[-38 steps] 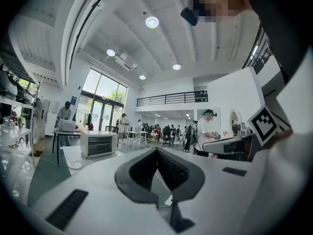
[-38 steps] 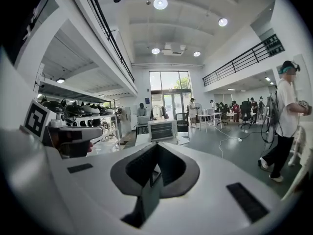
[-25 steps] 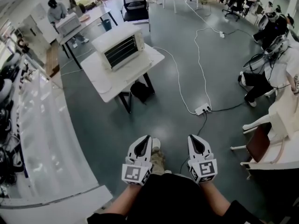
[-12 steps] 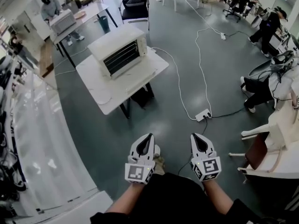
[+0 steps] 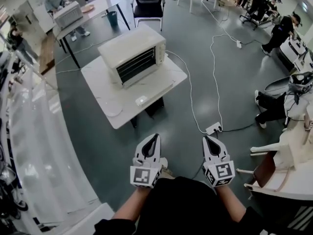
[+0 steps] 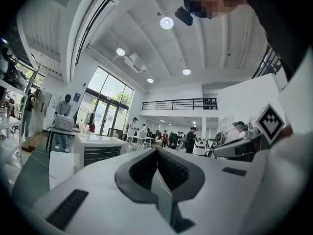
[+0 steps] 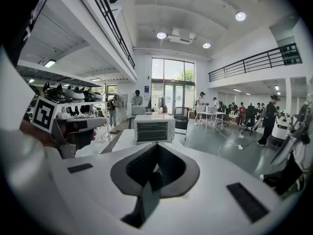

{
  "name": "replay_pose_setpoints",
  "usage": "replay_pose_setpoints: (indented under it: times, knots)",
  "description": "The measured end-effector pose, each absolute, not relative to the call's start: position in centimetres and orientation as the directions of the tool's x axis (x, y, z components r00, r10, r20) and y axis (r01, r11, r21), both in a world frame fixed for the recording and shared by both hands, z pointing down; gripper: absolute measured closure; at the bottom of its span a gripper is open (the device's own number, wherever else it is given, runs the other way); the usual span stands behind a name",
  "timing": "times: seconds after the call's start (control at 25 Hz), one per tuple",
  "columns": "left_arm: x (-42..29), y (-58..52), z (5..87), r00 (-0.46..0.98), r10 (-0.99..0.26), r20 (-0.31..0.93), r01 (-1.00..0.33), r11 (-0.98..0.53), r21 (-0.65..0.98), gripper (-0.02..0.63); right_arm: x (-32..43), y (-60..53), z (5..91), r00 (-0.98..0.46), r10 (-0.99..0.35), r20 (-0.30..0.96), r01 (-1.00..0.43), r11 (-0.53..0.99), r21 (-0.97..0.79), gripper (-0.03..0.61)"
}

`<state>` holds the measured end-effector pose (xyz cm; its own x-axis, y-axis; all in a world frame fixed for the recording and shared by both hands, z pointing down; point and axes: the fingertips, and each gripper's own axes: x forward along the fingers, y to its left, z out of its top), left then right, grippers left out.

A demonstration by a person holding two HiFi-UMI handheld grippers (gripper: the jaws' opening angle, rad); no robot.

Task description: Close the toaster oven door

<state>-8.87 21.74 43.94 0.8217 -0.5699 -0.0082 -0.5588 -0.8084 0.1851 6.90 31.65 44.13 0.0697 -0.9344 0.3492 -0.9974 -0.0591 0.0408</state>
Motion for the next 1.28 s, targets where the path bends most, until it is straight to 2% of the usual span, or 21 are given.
replay_pose_setpoints:
  times: [0.48, 0.68, 0.92, 1.16, 1.28]
  knots:
    - [-10.2, 14.6, 47.0, 0.816, -0.578, 0.012, -0.564, -0.791, 0.237, 0.597, 6.1, 24.1, 46.6, 0.061, -0.92, 0.387, -0.997, -0.041, 0.059, 0.558]
    - [-9.7, 13.7, 47.8, 0.792, -0.61, -0.014, -0.593, -0.775, 0.219, 0.597, 6.1, 21.3, 47.2, -0.009, -0.928, 0.371, -0.998, 0.034, 0.059, 0.558]
    - [-9.6, 10.0, 48.4, 0.751, -0.66, 0.015, -0.645, -0.73, 0.227, 0.597, 6.5, 15.2, 47.5, -0.095, -0.933, 0.348, -0.993, 0.115, 0.037, 0.558]
    - [-6.3, 5.1, 48.3, 0.674, -0.736, 0.052, -0.728, -0.652, 0.211, 0.597, 11.2, 8.8, 48.3, -0.182, -0.92, 0.346, -0.982, 0.191, -0.007, 0.558]
    - [-4.2, 2.2, 49.4, 0.671, -0.737, 0.083, -0.733, -0.643, 0.22, 0.597, 13.2, 5.2, 49.5, -0.221, -0.908, 0.356, -0.974, 0.225, -0.032, 0.558]
